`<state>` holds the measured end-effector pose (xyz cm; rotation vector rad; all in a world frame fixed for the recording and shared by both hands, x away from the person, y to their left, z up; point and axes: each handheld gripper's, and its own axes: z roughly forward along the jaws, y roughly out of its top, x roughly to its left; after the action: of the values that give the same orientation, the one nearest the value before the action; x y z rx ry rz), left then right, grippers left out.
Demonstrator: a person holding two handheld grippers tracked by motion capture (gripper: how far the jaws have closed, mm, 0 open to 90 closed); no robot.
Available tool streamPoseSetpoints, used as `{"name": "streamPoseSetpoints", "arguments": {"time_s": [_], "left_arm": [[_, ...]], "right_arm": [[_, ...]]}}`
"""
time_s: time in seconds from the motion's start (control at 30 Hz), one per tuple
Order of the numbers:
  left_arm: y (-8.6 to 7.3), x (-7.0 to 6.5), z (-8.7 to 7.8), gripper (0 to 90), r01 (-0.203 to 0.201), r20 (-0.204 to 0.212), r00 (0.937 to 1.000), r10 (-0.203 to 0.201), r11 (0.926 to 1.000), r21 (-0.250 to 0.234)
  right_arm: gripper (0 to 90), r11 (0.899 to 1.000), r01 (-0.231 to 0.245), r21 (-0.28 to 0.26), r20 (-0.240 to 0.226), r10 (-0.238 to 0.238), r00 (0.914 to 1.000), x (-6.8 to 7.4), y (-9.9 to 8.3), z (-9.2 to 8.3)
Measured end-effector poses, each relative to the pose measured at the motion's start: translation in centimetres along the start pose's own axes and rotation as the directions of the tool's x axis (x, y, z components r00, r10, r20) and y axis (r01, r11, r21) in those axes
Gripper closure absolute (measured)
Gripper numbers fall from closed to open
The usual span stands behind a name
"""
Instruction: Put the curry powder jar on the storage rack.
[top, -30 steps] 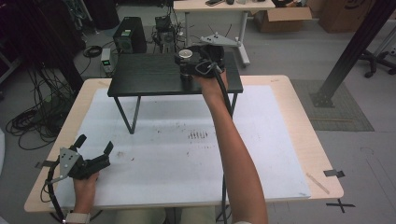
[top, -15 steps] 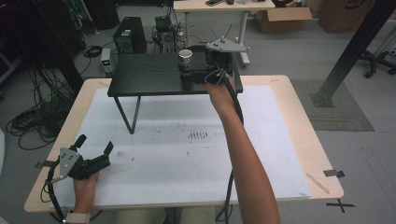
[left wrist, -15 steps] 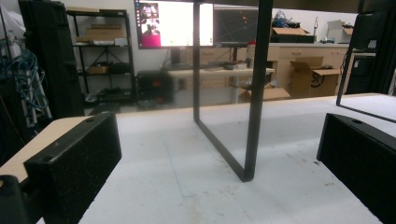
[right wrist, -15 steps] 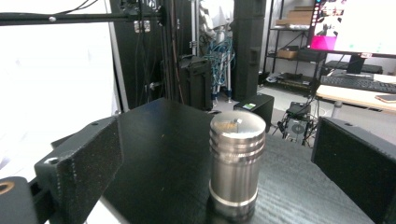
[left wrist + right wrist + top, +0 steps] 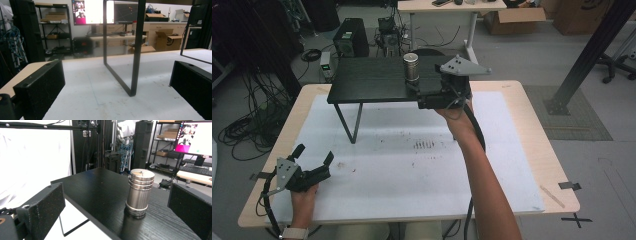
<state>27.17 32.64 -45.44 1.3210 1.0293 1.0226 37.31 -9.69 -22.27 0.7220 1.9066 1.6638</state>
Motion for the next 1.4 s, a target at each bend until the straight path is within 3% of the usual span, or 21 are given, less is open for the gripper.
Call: {"name": "streamPoseSetpoints", "arguments": {"time_s": [0.33, 0.67, 1.0, 1.4], "left_arm": [[0.0, 0.0, 0.0, 0.4, -0.002, 0.0, 1.0, 0.002, 1.0, 0.001], [0.0, 0.0, 0.0, 0.4, -0.001, 0.0, 1.0, 0.001, 1.0, 0.001], [0.0, 0.0, 0.0, 0.4, -0.002, 0.0, 1.0, 0.002, 1.0, 0.002], [0.0, 0.0, 0.0, 0.4, -0.003, 0.0, 1.0, 0.003, 1.0, 0.0]], "right_arm": [[0.4, 0.999, -0.011, -0.037, -0.019, 0.011, 0.9998, 1.3, -1.4, -1.8], [0.5, 0.996, -0.027, -0.083, -0.006, 0.027, 0.9996, 2.9, -3.5, -4.1], [0.8, 0.995, -0.059, -0.081, 0.016, 0.06, 0.9981, 3.1, -6.6, -6.4], [0.6, 0.993, -0.049, -0.111, 0.062, 0.056, 0.9965, 3.5, -9.9, -8.8]]}}
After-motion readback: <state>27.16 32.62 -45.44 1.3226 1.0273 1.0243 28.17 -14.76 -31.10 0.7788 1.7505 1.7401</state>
